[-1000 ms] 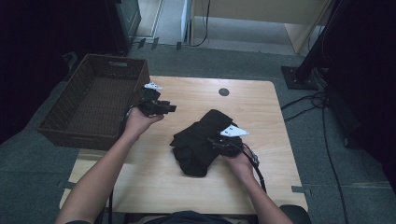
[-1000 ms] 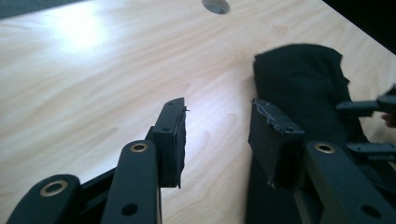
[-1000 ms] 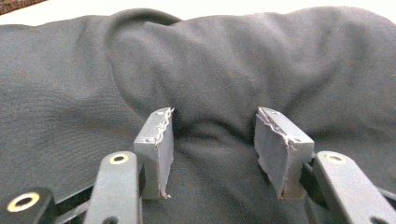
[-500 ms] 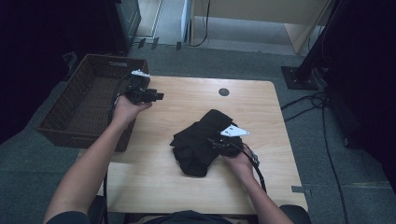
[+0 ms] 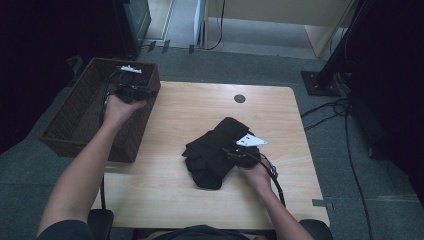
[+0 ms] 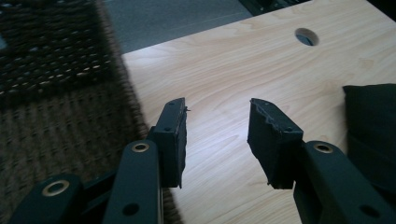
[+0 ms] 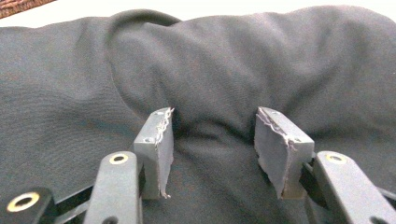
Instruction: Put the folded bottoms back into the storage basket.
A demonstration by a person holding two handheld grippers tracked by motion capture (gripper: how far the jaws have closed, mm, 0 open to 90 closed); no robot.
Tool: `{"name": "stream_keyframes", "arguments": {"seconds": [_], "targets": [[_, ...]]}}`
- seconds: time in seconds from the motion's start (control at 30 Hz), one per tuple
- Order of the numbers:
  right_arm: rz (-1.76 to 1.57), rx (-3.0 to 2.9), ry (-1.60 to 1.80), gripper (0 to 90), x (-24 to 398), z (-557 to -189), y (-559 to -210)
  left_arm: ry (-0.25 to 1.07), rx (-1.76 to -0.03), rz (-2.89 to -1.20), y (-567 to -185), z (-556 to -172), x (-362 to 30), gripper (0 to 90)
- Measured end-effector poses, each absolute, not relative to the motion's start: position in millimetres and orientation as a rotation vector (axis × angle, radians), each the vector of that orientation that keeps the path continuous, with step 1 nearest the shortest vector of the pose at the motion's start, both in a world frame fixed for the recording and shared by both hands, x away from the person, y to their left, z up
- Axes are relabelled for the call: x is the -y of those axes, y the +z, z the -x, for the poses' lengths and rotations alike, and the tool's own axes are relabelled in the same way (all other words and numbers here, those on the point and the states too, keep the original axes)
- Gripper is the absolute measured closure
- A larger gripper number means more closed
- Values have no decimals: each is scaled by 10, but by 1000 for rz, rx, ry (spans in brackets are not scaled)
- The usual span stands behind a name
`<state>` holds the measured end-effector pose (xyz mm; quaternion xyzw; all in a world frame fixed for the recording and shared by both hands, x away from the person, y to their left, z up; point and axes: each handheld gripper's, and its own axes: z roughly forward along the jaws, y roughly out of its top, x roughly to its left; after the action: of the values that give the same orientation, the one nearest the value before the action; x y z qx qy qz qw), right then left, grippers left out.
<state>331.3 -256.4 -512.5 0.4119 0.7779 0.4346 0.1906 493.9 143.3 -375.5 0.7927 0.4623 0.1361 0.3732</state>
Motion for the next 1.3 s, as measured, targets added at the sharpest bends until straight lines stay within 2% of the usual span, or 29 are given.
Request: {"name": "stream_keyframes", "arguments": {"seconds": [0.33, 0.5, 0.63, 0.77, 0.93, 1.3], "targets": [[-1156, -2186, 1223, 476, 2566, -3314, -5125, 354, -1274, -2023, -3884, -4980, -1615, 585], [-1156, -2185, 1223, 476, 2566, -3313, -5125, 286, -1311, -1999, -4027, -5002, -1629, 627], [-1157, -2185, 1224, 476, 2566, -3313, -5125, 294, -1323, -2037, -4094, -5007, -1581, 692], [-1156, -2184, 1224, 476, 2566, -3313, -5126, 264, -1357, -1993, -4122, -5007, -1599, 712], [-1157, -2185, 1223, 476, 2563, -3312, -5127, 280, -1336, -2044, -4099, -4988, -1498, 739], [-1162, -2182, 1225, 477, 2565, -3317, -5130, 197, -1209, -2082, -4121, -4869, -1158, 769]]}}
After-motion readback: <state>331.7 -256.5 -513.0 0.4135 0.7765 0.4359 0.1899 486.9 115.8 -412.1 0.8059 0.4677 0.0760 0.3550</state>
